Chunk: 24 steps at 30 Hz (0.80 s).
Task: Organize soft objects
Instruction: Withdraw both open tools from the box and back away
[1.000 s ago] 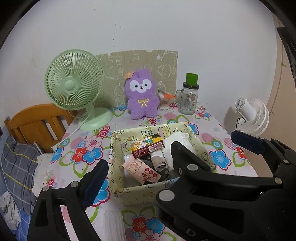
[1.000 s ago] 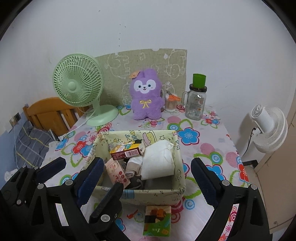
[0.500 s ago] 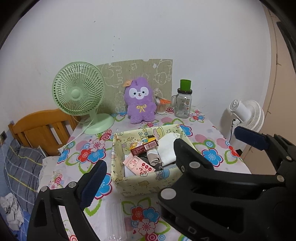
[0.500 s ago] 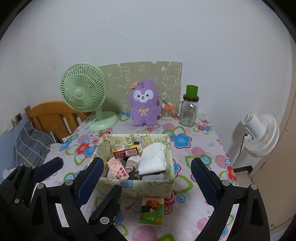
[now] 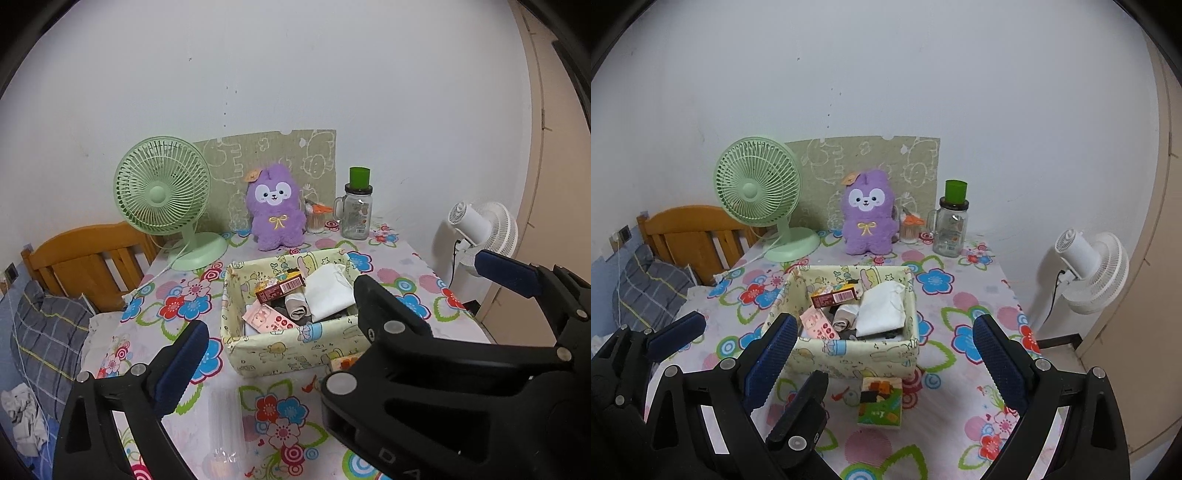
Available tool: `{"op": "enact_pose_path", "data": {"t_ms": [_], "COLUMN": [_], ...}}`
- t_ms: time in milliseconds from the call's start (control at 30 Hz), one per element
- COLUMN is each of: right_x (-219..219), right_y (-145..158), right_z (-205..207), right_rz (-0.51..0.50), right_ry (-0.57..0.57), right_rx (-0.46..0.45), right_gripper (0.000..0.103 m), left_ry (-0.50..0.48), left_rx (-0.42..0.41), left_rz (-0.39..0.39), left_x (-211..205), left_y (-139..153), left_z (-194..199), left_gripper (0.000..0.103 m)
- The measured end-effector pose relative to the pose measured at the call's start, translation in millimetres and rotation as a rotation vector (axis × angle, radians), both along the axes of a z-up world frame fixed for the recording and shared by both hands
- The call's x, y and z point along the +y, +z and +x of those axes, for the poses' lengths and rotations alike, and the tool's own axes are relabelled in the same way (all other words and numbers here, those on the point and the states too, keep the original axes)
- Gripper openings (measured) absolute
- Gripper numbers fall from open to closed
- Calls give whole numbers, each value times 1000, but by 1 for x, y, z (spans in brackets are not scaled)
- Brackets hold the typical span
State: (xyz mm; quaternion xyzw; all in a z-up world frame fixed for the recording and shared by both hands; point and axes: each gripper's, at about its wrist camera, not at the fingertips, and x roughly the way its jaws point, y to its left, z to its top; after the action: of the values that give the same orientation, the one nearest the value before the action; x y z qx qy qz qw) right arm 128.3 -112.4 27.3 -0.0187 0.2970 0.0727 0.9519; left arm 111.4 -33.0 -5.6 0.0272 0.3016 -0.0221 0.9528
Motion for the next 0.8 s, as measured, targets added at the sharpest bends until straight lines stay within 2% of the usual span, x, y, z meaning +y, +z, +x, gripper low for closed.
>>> {"op": "enact_pose_path", "data": {"t_ms": [800], "right_x": [0], "right_y": [-13], "right_z": [-46], "right_rz": [-17], "right_ry": [6], "right_rx": [-7], "right_gripper": [98], "left_ry": [33], "left_rx": [-22], "left_rz": [2], "left_x": [-1], "left_y": [-13], "left_z": [-50], "left_gripper": [102]}}
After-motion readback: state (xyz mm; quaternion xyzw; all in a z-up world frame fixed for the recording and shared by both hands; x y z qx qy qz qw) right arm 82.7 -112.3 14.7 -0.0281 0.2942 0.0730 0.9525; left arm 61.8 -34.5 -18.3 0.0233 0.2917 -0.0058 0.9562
